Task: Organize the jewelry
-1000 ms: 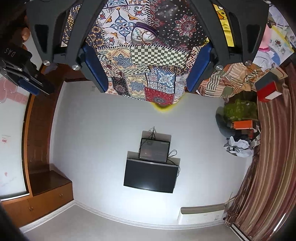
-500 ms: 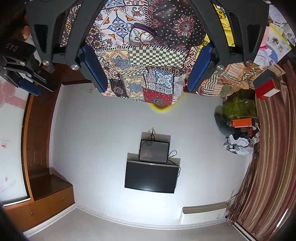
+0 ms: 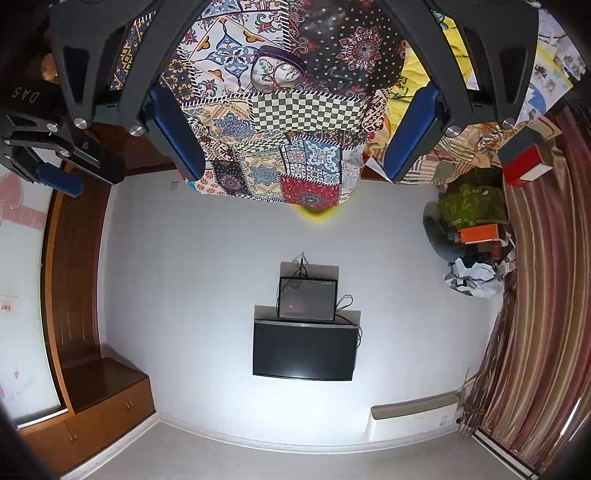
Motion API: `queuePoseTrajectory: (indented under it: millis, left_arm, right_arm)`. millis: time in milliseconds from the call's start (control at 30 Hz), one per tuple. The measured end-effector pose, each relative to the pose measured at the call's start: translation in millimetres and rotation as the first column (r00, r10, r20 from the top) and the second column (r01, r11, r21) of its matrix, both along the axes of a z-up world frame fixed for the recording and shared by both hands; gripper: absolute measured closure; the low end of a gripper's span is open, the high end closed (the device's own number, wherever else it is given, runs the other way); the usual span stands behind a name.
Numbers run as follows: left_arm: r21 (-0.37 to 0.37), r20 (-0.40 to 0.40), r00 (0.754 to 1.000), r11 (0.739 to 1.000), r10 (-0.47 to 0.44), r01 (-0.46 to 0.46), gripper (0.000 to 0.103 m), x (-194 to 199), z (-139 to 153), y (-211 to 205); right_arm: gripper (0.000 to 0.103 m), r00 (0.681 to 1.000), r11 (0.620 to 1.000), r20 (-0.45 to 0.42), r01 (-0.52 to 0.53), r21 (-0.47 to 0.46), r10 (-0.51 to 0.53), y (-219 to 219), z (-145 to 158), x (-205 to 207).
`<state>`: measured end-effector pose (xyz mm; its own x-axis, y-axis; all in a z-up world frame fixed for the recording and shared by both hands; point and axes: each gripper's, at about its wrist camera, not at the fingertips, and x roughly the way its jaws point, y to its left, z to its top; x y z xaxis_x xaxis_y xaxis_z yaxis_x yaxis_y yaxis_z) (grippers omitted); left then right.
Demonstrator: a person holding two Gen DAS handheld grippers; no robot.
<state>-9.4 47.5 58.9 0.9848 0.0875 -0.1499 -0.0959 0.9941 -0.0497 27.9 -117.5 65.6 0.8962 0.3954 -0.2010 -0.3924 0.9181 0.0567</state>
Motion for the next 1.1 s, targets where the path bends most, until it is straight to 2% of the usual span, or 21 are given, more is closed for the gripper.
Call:
queuePoseTrajectory:
  millis: [700, 1100]
  left_arm:
    - [0.029, -0.007, 1.0, 1.0, 0.007, -0.007, 0.004, 4.3, -0.5, -6.9]
    - [0.015, -0.016, 1.0, 1.0, -0.017, 0.017, 0.004, 5.0, -1.8, -6.4]
  right_arm:
    - [0.008, 1.0, 1.0, -0.007, 0.007, -0.008, -0.007, -4.4, -0.7, 1.4]
    - [0.008, 1.0, 1.0, -0.008, 0.01, -0.01, -0.01, -5.4, -1.1, 1.5]
